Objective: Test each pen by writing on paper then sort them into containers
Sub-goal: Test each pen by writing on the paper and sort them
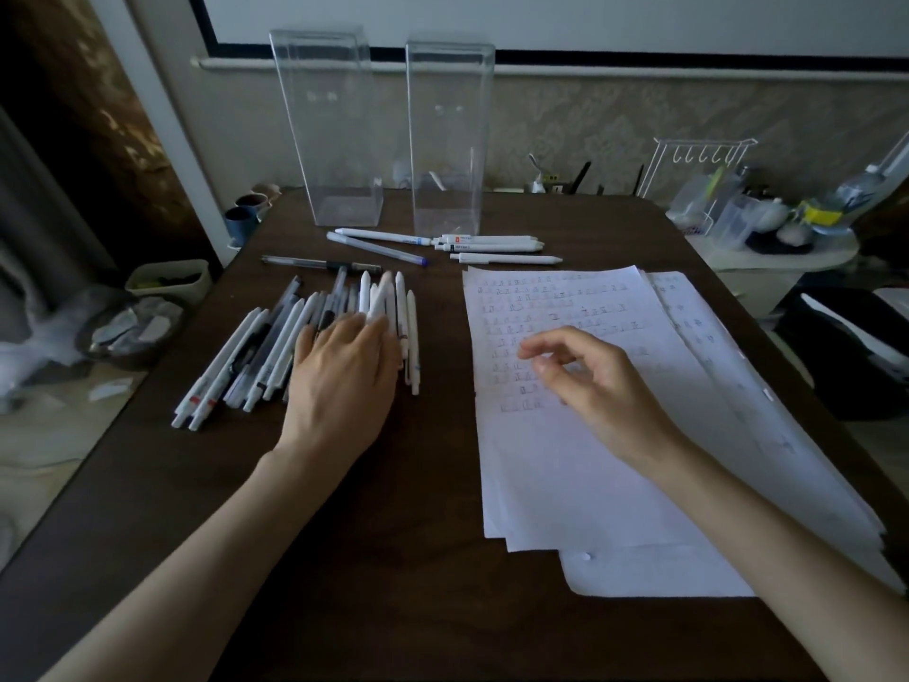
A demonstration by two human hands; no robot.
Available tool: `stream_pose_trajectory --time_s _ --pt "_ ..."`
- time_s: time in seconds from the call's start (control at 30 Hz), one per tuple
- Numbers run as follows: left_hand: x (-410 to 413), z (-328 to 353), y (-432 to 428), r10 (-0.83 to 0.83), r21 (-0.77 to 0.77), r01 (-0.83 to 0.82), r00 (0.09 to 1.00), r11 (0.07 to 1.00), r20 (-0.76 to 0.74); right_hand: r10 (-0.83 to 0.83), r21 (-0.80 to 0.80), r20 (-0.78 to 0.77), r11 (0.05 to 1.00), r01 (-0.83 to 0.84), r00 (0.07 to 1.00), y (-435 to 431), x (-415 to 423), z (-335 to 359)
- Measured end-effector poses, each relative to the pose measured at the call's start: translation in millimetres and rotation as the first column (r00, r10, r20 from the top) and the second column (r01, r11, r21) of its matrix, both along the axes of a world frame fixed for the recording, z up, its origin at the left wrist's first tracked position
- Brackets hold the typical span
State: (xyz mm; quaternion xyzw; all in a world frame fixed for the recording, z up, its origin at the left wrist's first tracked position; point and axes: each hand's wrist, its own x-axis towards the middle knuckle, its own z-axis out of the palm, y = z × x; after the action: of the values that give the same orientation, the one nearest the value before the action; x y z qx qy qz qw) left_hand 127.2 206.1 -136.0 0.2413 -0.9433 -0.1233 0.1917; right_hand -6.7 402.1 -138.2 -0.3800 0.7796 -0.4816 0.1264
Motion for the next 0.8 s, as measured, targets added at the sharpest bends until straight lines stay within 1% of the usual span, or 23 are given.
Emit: stream_pose_trajectory --time_s 0.07,0.13,0.23,0.3,0.37,0.47,0.63,0.73,0.8 --pt "-0.7 -2.7 0.9 0.023 -0.009 -0.023 0.998 1.000 0.057 -0.003 0.025 -0.022 1.000 0.004 1.000 -1.4 -1.6 1.8" --pt "-1.4 -3.1 3.4 0.046 -0.028 -0.044 0.995 0.999 0.090 0.022 0.066 -0.079 0.998 -0.017 0.997 -5.3 -5.9 8.2" --pt "-2.3 -2.0 7.2 0.046 -0.058 -0.040 0.994 0.998 0.104 0.057 0.151 -0.256 0.988 -0.019 0.965 -26.2 -25.3 21.4" --pt "-2.4 -2.2 8.4 0.026 -0.074 -0.019 0.994 0.997 0.102 0.043 0.184 -0.377 0.983 0.029 0.925 -51.2 -48.2 26.1" --pt "-2.6 -2.6 8.8 0.015 -0.069 -0.008 0.995 0.998 0.099 0.003 0.214 -0.485 0.970 0.116 0.875 -80.1 -76.2 24.4" --pt "-2.5 -4.9 8.9 0.000 -0.079 0.006 0.997 0.997 0.077 -0.027 0.283 -0.615 0.925 0.253 0.788 -114.5 -110.0 17.6" --pt "-4.0 -8.4 6.7 -0.012 -0.116 0.018 0.998 0.993 0.056 0.060 0.397 -0.659 0.875 0.279 0.749 -137.4 -127.2 3.1" --pt "-4.2 -8.5 7.5 -0.017 -0.126 0.026 0.997 0.992 0.070 0.056 0.367 -0.684 0.888 0.276 0.728 -136.9 -125.2 0.0" --pt "-4.5 -8.6 7.6 -0.017 -0.127 0.027 0.997 0.992 0.074 0.044 0.294 -0.718 0.924 0.245 0.695 -130.3 -119.6 5.5"
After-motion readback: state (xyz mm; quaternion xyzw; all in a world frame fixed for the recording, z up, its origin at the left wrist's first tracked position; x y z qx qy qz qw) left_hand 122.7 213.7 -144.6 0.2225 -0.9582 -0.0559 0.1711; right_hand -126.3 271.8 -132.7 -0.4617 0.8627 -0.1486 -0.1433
